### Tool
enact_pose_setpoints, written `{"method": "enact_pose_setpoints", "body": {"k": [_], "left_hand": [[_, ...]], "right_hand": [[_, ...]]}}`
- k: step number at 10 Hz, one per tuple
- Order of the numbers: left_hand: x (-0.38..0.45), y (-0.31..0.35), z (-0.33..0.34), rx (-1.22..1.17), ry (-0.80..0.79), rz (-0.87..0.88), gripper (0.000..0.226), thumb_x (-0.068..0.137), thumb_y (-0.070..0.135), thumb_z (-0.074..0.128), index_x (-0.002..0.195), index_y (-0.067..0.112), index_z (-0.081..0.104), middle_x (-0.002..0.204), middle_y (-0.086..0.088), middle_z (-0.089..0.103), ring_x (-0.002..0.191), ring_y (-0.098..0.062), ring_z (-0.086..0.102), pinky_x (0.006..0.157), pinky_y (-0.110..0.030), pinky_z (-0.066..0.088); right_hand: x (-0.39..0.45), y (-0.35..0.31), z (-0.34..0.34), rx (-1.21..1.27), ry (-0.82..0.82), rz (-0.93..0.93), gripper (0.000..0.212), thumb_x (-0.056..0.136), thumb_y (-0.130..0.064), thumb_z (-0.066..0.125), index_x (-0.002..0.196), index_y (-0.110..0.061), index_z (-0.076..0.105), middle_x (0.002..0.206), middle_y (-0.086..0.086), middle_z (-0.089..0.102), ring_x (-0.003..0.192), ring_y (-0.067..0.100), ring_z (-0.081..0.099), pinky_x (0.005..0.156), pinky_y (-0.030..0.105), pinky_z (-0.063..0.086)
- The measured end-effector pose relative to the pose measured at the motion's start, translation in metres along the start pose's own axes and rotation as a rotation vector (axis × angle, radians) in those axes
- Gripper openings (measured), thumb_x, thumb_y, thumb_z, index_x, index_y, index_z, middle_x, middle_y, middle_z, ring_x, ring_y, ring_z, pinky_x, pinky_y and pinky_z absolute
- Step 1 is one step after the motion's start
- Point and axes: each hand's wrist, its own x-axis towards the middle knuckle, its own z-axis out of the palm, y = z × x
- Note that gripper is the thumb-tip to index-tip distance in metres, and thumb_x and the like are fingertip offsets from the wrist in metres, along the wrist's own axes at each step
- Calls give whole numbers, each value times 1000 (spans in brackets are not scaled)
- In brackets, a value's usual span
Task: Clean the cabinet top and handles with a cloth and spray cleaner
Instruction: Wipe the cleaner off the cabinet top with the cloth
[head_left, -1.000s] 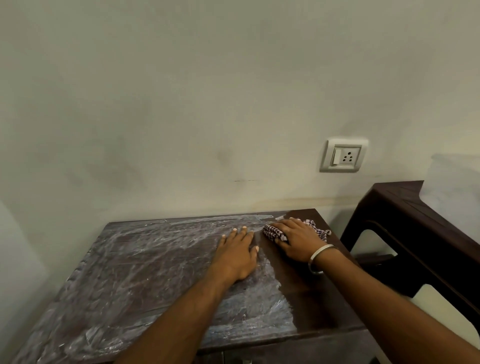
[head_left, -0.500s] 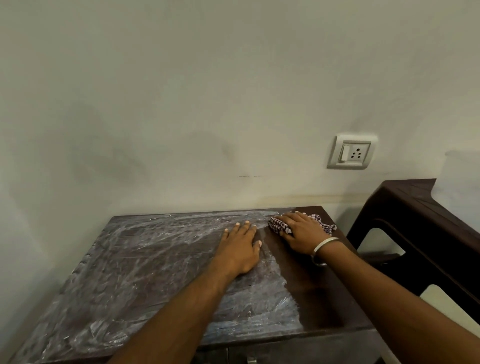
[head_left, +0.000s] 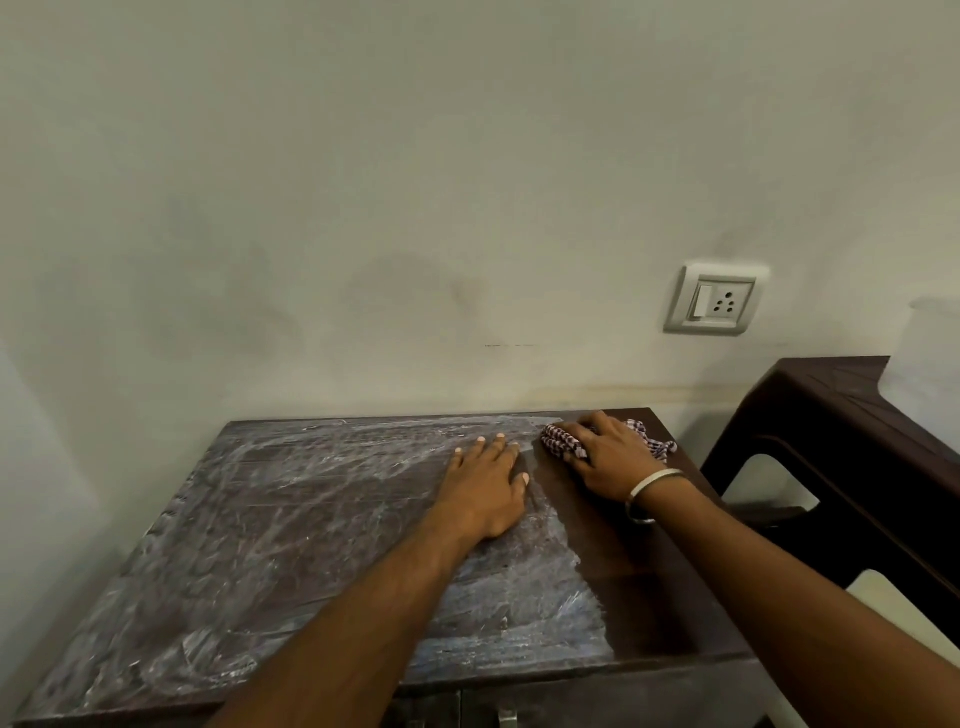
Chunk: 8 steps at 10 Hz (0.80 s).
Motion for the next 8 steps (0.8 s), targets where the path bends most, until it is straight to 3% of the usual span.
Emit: {"method": "enact_pose_setpoints", "body": {"k": [3, 5, 8], "left_hand": [[3, -1, -1, 0, -2, -1, 58, 104, 41, 24, 156, 19, 12, 164, 0, 2, 151, -21, -1, 122, -43, -1], [5, -3, -1, -7, 9, 11, 57, 104, 41, 24, 156, 19, 12, 164, 0, 3, 151, -21, -1, 121, -42, -2], [10, -6, -1, -4, 12, 12, 57, 104, 41, 25, 156, 20, 13, 164, 0, 4, 151, -21, 0, 122, -43, -1]], "right_hand": [[-12, 2, 1, 84, 63, -127, 49, 94, -36, 48, 141, -24, 38, 130, 7, 48, 120, 26, 47, 103, 39, 38], [7, 4, -4, 51, 47, -14, 48, 95, -37, 48, 141, -25, 39, 139, 5, 44, 127, 28, 44, 106, 42, 36], [1, 9, 0, 61, 60, -113, 50, 94, -37, 48, 142, -24, 40, 141, 3, 43, 129, 23, 42, 109, 40, 34]]}}
